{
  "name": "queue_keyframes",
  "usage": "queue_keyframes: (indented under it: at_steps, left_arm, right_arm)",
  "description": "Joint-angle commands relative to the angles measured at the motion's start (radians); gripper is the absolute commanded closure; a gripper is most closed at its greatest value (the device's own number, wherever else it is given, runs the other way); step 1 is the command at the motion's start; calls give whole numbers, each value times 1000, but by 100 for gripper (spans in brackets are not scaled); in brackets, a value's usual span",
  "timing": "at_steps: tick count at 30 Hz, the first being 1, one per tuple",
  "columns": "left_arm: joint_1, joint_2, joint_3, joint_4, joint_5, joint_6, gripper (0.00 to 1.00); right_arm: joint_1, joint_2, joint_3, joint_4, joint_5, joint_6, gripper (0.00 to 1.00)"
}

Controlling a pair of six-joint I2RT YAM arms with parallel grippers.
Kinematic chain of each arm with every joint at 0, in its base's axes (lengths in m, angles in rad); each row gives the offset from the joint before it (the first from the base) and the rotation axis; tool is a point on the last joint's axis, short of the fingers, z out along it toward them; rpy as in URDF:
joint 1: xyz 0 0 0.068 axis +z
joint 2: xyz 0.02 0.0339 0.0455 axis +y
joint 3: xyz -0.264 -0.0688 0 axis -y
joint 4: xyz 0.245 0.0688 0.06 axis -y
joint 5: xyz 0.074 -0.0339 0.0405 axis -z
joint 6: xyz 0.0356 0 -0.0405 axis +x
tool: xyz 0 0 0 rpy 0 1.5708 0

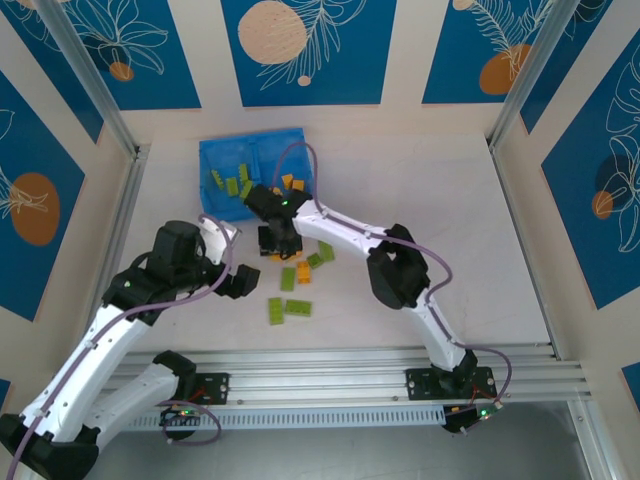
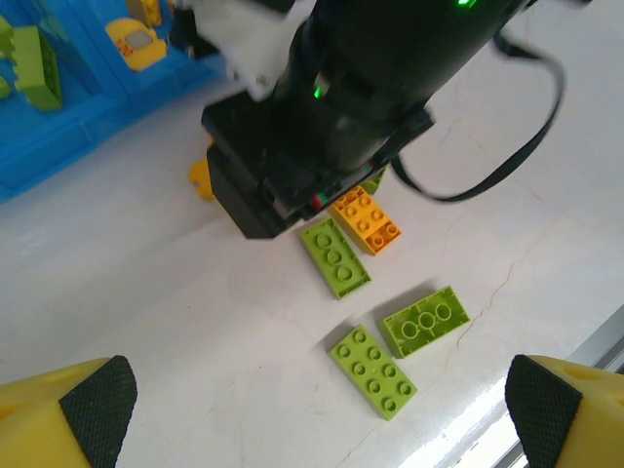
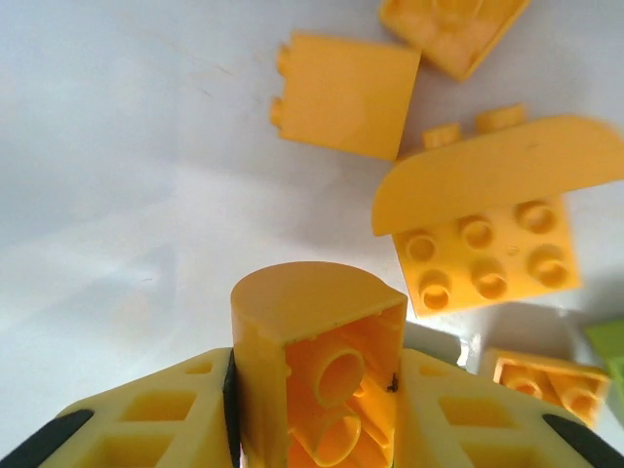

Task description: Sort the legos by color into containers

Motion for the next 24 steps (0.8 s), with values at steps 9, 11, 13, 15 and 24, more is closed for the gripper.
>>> queue_keyframes:
  at_steps: [9, 11, 13, 15, 24]
  left_arm:
    - [-8, -37, -13, 87, -24, -59, 0]
    - [-8, -39, -10, 80, -24, -62, 0]
    - [-8, -41, -4, 70, -27, -66, 0]
    - [-9, -47, -3, 65, -31, -72, 0]
    - [-8, -61, -5, 49, -42, -98, 0]
  right_arm:
    - [-118, 36, 210, 123, 289, -290, 62]
    - [-139, 123, 316, 128, 292, -333, 61]
    - [-159, 208, 429, 127, 290, -365, 61]
    - [-181, 301, 556, 118, 268, -387, 61]
    - [-213, 379, 690, 219, 185, -449, 42]
